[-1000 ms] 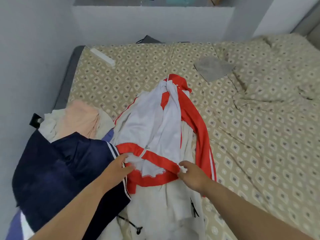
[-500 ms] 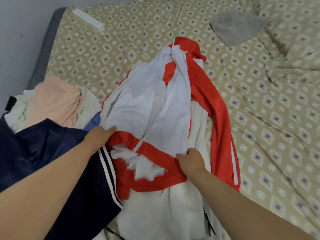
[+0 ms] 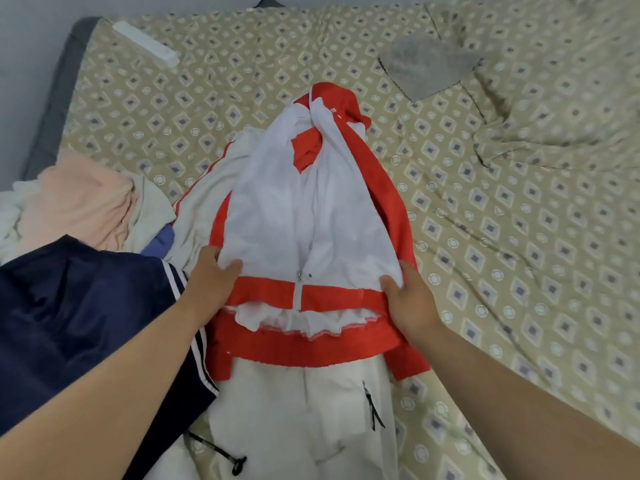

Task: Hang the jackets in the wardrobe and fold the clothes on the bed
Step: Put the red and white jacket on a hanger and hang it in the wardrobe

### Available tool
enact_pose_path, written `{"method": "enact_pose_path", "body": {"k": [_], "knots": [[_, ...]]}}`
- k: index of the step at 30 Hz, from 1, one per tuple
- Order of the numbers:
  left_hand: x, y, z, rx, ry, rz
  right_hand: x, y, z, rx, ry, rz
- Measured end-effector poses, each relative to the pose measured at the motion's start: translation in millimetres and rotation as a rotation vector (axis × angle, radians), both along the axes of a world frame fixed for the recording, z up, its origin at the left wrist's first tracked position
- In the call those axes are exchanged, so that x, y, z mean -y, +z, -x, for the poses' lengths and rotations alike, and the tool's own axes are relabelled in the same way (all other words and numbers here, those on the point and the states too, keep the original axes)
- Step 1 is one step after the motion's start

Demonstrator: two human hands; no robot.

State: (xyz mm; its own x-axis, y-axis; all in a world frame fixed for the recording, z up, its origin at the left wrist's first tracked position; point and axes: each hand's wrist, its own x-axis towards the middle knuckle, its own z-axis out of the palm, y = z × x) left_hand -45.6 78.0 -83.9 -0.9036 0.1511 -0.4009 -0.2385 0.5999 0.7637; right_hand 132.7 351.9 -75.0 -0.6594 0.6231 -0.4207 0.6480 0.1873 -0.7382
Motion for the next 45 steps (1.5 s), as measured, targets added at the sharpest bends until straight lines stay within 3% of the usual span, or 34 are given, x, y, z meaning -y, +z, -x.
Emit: {"method": "enact_pose_path", "body": {"k": [3, 8, 11, 16, 22, 24, 28, 30, 35, 41, 45], "knots": [[3, 11, -51, 0.004, -0.112, -0.026, 2, 19, -26, 0.013, 0.197, -0.05], [31, 25, -116, 0.145, -0.381, 0.139, 21, 38, -76, 0.214, 0.487, -0.108], [52, 30, -151, 0.21, -0.504, 0.299, 39, 37, -115, 0.322, 0.558, -0.045], [95, 39, -210, 0.364, -0.717, 0.41, 67, 29, -190, 0.496, 0.653, 0.095], [137, 31, -287, 0.664, -0.868, 0.354, 103, 14, -276, 0.705, 0.73, 0.189], [144, 25, -305, 0.772, -0.956, 0.443, 111, 12, -291, 0.791, 0.801, 0.211], [139, 14, -309, 0.799, -1.15, 0.659, 112, 14, -289, 0.935, 0.968, 0.179], [129, 11, -290, 0.749, -1.02, 0.612, 106, 15, -273, 0.89, 0.941, 0.13], [91, 20, -205, 0.33, -0.485, 0.407, 84, 20, -198, 0.61, 0.8, -0.032], [44, 28, -112, 0.053, -0.472, 0.393, 64, 21, -70, 0.21, 0.824, -0.328], [25, 17, -78, 0.047, -0.503, 0.422, 47, 8, -5, 0.21, 0.915, -0.439]]}}
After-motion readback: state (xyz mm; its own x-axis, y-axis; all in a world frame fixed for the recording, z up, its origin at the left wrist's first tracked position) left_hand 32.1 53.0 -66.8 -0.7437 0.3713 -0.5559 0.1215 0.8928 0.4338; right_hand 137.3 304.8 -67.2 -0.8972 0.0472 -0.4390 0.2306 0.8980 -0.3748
